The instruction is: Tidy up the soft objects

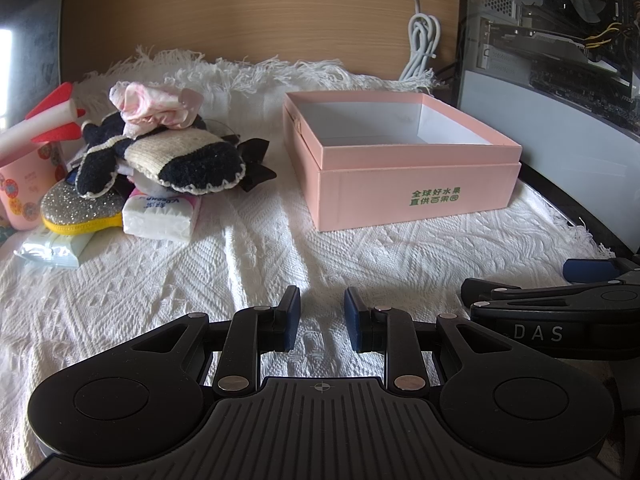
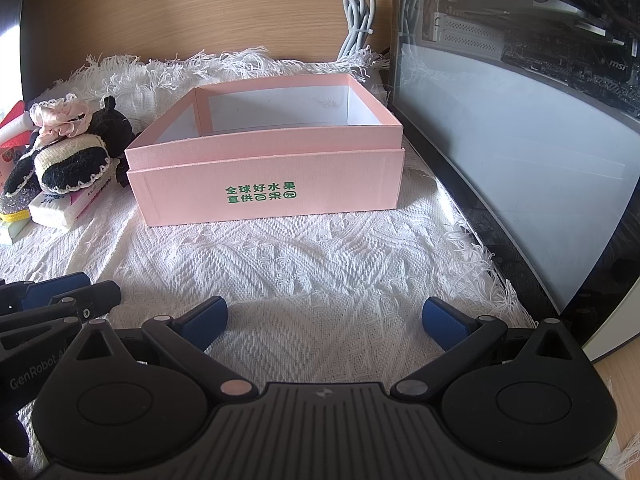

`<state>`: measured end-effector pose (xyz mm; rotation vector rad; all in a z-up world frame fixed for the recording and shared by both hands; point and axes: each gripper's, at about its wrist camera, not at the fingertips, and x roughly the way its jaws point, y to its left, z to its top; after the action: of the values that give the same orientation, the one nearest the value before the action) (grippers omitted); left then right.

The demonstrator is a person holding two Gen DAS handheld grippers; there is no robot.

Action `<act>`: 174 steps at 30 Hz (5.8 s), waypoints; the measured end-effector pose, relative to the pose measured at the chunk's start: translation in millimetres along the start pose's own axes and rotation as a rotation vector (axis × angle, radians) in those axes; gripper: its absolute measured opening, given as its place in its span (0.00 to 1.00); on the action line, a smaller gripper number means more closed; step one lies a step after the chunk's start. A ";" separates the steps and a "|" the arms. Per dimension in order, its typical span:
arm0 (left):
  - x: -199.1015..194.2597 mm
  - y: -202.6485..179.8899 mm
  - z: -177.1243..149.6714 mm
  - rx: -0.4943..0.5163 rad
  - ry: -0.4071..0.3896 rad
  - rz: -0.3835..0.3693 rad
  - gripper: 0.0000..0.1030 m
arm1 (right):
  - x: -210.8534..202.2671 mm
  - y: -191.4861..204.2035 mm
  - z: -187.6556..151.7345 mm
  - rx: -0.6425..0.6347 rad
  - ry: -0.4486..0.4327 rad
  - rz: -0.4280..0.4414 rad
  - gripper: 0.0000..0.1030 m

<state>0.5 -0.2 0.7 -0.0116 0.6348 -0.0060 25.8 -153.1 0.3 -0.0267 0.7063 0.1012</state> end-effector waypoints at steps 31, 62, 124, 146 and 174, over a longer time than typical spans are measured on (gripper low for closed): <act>-12.5 37.3 17.6 0.023 -0.017 -0.125 0.26 | 11.5 -5.9 18.5 -0.055 0.139 0.055 1.00; 27.6 314.2 188.6 0.538 0.340 -0.064 0.35 | -40.1 121.1 45.9 -0.226 0.075 0.203 0.91; -8.6 87.2 151.7 -0.223 0.187 -0.612 0.38 | -115.5 6.3 44.4 -0.069 -0.042 0.130 0.17; 105.8 57.6 172.1 -0.383 0.223 -0.443 0.39 | -121.1 -9.6 36.8 -0.084 -0.030 0.055 0.17; -34.3 234.2 9.9 -0.458 0.207 -0.040 0.39 | 49.9 110.4 165.9 -0.241 0.010 0.251 0.73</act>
<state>-20.8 234.4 26.0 -0.4713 0.8317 0.1012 159.5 -29.4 95.2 -0.1696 0.7024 0.4265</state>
